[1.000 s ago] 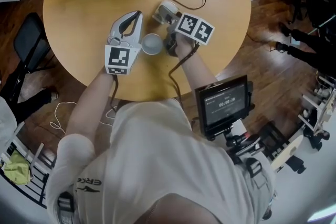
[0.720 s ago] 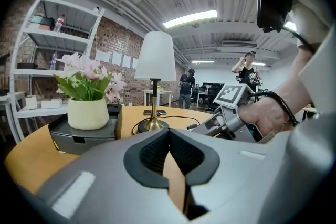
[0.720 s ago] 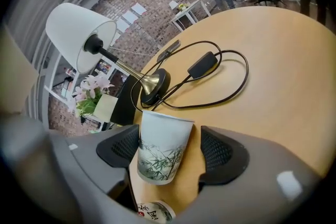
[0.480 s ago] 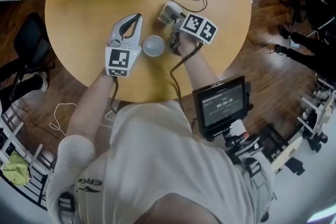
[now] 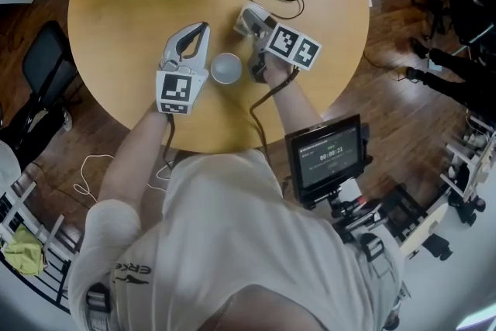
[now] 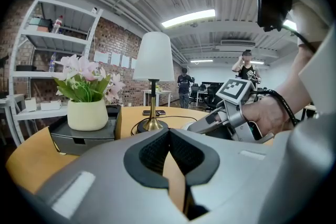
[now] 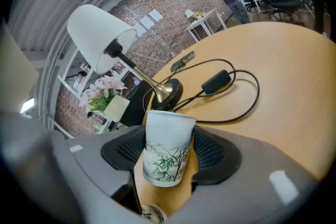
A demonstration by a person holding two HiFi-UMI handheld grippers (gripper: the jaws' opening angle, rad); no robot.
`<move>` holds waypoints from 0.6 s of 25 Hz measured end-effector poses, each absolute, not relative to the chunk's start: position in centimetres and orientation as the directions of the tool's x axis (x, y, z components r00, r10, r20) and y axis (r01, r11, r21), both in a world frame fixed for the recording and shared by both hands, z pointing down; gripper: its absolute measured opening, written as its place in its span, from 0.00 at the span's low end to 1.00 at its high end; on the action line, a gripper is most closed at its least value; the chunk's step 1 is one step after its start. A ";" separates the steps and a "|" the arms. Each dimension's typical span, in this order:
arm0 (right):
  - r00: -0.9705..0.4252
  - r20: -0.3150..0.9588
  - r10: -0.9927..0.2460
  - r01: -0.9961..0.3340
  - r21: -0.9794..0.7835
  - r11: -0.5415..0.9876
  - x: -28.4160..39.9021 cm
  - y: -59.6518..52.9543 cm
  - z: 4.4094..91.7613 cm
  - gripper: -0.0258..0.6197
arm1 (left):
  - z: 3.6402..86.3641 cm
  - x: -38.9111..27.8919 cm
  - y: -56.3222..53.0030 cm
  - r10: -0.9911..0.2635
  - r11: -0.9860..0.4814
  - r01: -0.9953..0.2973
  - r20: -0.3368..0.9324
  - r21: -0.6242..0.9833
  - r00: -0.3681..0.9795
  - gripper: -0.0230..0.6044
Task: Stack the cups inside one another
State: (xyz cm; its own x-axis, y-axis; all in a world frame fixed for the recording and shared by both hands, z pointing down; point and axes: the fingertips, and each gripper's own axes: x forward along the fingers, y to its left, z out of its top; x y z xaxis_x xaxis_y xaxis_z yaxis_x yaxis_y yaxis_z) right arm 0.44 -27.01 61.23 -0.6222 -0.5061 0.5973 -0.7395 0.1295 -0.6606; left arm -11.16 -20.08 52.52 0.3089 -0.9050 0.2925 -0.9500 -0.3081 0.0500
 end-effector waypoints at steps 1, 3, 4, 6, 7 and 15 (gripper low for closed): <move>-0.628 0.572 -0.528 -0.737 -0.655 0.167 0.3 -27.2 60.6 0.51 | 52.5 -11.2 -20.1 -0.905 -0.309 -0.950 0.292 0.049 0.309 0.04; -0.641 0.513 -0.570 -0.733 -0.630 0.257 0.0 -27.5 59.2 0.51 | 52.6 -11.3 -20.2 -0.905 -0.310 -0.949 0.290 0.047 0.310 0.04; -0.649 0.482 -0.588 -0.731 -0.611 0.305 -0.2 -27.6 58.3 0.51 | 52.7 -11.4 -20.2 -0.906 -0.311 -0.949 0.289 0.046 0.311 0.04; -0.662 0.424 -0.618 -0.727 -0.564 0.392 -0.6 -27.6 56.4 0.51 | 52.7 -11.5 -20.4 -0.907 -0.313 -0.949 0.285 0.041 0.311 0.04; -0.667 0.397 -0.630 -0.726 -0.539 0.428 -0.7 -27.5 55.5 0.51 | 52.6 -11.4 -20.3 -0.907 -0.314 -0.949 0.283 0.038 0.311 0.04; -0.705 0.199 -0.681 -0.704 -0.313 0.638 -0.7 -24.1 46.9 0.52 | 50.1 -10.3 -19.2 -0.914 -0.327 -0.945 0.252 0.005 0.317 0.04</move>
State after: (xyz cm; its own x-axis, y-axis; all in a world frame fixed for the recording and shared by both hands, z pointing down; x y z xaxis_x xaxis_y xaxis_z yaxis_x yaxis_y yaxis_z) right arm -0.72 -24.15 46.91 -0.7050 -0.6808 0.1990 -0.7040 0.6376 -0.3128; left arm -10.28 -19.23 50.06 0.3172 -0.9142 0.2523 -0.9452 -0.3266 0.0049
